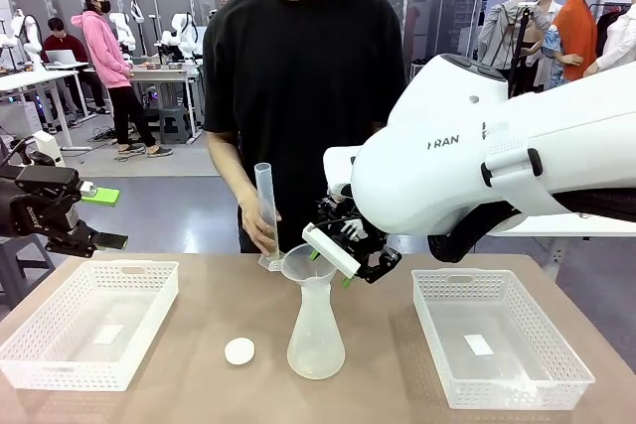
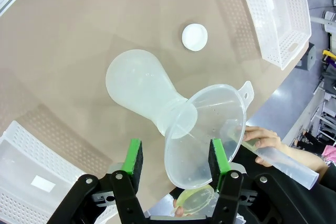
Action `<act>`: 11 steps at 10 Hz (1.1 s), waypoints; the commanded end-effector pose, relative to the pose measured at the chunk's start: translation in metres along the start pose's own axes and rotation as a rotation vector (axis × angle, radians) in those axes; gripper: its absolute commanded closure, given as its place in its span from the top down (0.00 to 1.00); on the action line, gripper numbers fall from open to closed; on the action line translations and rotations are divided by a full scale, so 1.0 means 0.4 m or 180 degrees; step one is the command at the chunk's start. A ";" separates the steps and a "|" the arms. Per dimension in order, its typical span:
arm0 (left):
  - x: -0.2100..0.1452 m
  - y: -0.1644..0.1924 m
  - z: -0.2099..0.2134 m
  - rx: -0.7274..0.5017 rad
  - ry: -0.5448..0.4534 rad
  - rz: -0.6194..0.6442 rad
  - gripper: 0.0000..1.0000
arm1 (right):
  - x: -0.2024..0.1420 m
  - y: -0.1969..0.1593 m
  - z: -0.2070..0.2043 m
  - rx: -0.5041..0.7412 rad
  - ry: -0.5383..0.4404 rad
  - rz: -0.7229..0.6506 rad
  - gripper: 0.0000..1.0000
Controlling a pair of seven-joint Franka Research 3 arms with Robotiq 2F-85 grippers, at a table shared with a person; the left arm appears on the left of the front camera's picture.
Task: Prepare the solutions needed for the experiment.
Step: Once the solution is in the Big flask , pick up the Plastic Funnel and place it back into the right Organizing basket.
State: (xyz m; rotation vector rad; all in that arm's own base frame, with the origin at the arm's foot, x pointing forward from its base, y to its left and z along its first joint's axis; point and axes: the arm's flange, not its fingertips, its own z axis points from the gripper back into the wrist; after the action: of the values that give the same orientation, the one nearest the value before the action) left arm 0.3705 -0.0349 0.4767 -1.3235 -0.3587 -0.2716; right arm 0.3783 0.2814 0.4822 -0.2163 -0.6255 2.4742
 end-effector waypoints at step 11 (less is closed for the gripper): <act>0.005 -0.002 -0.006 -0.0084 -0.0045 -0.0021 1.00 | -0.205 0.215 0.338 0.0062 -0.0196 -0.3768 0.64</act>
State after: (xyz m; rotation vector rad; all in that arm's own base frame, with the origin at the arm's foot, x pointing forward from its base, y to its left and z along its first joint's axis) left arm 0.3705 -0.0352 0.4766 -1.3224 -0.3583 -0.2719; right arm 0.3706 0.1116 0.5595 0.1098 -0.5233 1.6913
